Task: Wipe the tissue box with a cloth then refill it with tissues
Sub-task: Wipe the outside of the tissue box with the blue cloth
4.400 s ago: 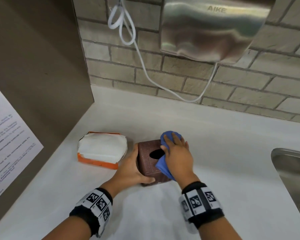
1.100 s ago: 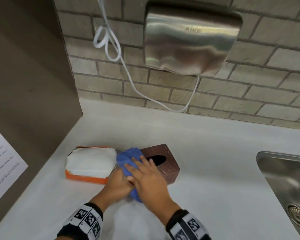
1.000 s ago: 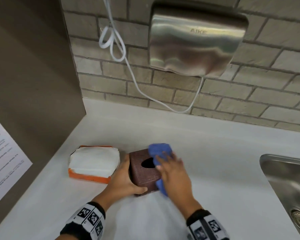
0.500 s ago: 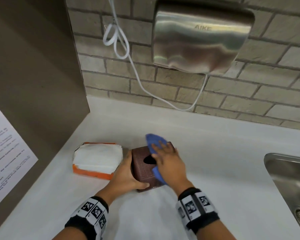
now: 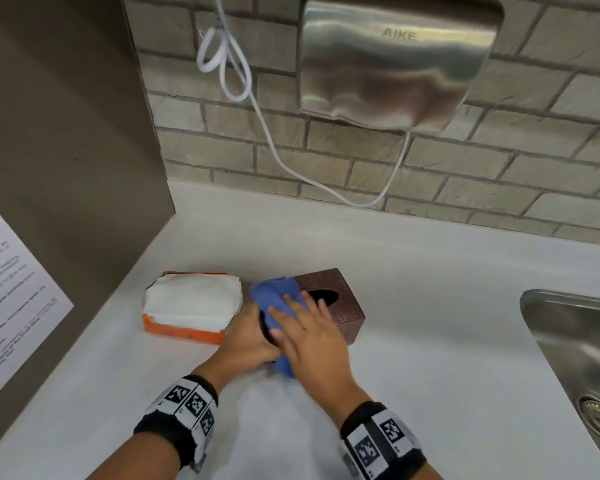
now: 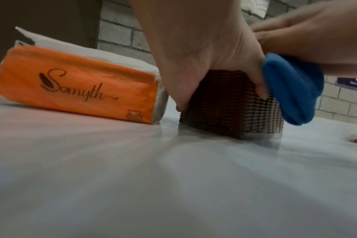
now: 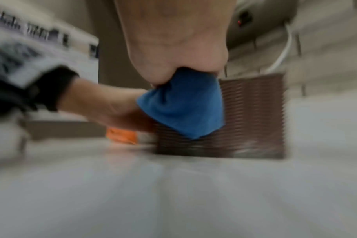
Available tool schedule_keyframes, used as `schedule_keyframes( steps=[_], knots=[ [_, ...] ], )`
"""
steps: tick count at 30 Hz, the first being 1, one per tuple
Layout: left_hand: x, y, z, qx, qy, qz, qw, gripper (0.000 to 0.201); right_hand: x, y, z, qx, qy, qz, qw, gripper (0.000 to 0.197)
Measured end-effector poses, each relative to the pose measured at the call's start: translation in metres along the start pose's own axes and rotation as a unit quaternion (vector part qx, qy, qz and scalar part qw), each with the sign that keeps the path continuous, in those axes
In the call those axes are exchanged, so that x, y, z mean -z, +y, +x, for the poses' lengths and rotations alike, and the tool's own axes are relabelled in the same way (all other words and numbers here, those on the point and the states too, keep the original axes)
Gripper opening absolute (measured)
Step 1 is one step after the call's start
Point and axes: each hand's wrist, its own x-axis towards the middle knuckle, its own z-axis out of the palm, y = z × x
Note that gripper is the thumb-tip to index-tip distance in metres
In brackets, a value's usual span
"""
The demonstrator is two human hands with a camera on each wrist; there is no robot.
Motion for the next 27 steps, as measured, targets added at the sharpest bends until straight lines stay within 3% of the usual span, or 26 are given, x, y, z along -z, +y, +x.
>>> schedule_keyframes(
  steps=[2,5,6,8,9,11,13,17,19,22,24,26,27],
  knots=[
    [0.001,0.003,0.0,-0.004,-0.014,0.011,1.0,0.092,0.007,0.033,-0.007,-0.072,0.012,0.016,0.997,0.053],
    [0.001,0.008,-0.001,-0.002,-0.019,0.02,1.0,0.105,0.015,0.059,-0.01,-0.178,0.061,0.15,0.971,0.037],
    [0.002,0.008,-0.001,0.003,-0.021,0.017,1.0,0.106,0.019,0.06,-0.008,-0.218,0.078,0.238,0.943,0.036],
    [0.006,0.011,-0.001,0.023,-0.036,-0.012,0.999,0.102,0.038,0.061,-0.006,-0.292,0.099,0.438,0.845,0.036],
    [0.009,0.012,-0.002,0.036,-0.043,-0.045,0.997,0.095,0.047,0.063,-0.008,-0.298,0.096,0.514,0.799,0.037],
    [0.014,0.014,-0.005,0.063,-0.056,-0.111,0.99,0.08,0.064,0.068,-0.014,-0.271,0.056,0.597,0.753,0.037],
    [0.016,0.015,-0.007,0.085,-0.059,-0.15,0.983,0.064,0.075,0.068,-0.02,-0.232,0.002,0.604,0.763,0.038],
    [0.015,0.021,-0.007,0.102,-0.058,-0.145,0.982,0.051,0.077,0.066,-0.019,-0.2,-0.038,0.533,0.821,0.037],
    [0.017,0.023,-0.004,0.112,-0.069,-0.138,0.982,0.063,0.078,0.067,-0.016,-0.205,-0.037,0.507,0.837,0.037],
    [0.022,0.024,-0.004,0.107,-0.128,-0.137,0.976,0.113,0.076,0.074,-0.009,-0.227,-0.026,0.448,0.864,0.034],
    [0.023,0.027,-0.008,0.078,-0.196,-0.091,0.973,0.139,0.077,0.078,-0.003,-0.252,-0.03,0.433,0.865,0.029],
    [0.023,0.028,-0.014,0.032,-0.213,-0.003,0.976,0.147,0.08,0.078,0.005,-0.299,-0.04,0.431,0.851,0.025],
    [0.021,0.028,-0.015,-0.003,-0.185,0.036,0.982,0.142,0.08,0.078,0.01,-0.322,-0.049,0.426,0.844,0.031]
  ],
)
